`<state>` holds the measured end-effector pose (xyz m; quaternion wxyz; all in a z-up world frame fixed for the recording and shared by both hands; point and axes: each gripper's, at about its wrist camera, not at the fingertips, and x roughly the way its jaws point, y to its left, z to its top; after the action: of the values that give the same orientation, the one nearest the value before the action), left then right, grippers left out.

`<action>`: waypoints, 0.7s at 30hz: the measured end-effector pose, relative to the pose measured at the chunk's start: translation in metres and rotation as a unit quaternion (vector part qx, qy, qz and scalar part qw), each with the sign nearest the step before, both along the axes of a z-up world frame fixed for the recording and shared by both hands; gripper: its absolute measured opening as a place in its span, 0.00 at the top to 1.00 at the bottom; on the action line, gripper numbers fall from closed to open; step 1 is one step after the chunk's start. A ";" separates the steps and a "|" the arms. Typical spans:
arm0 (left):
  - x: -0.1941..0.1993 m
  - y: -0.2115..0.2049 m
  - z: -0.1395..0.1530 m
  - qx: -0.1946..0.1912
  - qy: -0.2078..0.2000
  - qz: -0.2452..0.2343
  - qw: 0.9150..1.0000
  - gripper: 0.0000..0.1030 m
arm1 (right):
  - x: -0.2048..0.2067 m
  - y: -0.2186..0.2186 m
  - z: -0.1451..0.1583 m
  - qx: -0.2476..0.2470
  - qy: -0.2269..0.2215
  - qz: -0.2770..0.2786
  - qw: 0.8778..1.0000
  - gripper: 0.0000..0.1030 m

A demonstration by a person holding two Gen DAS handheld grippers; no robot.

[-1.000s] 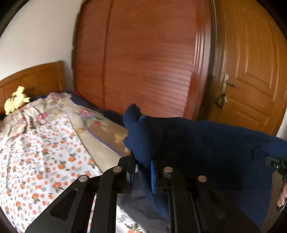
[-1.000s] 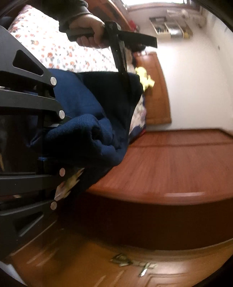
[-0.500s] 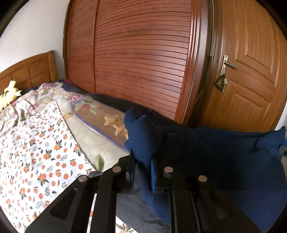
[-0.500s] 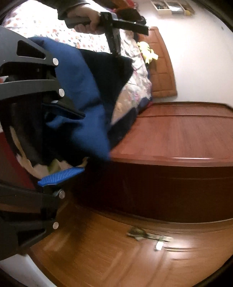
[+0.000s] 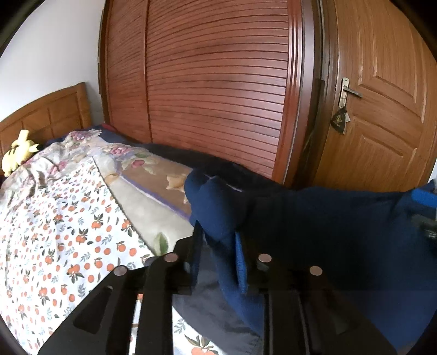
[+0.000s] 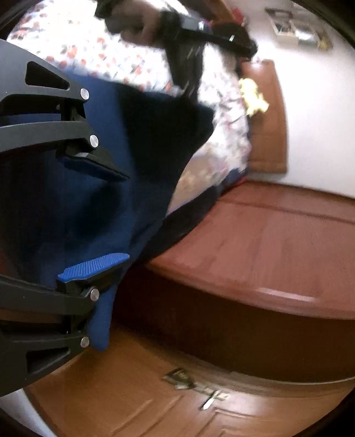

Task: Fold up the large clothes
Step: 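Lift the jacket bundle with both tools and carry it toward the grey garment, then lower the jacket onto the grey garment and open both tools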

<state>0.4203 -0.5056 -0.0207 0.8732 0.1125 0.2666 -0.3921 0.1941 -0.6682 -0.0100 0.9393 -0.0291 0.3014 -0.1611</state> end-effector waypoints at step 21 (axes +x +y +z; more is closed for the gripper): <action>-0.117 0.129 0.026 -0.021 -0.090 0.033 0.995 0.02 | -0.035 -0.002 -0.009 0.037 -0.023 0.014 0.999 0.57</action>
<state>0.3031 -0.3765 0.0053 0.9082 0.1206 0.1822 -0.3569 0.1589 -0.6702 -0.0190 0.9487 0.0053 0.2847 -0.1375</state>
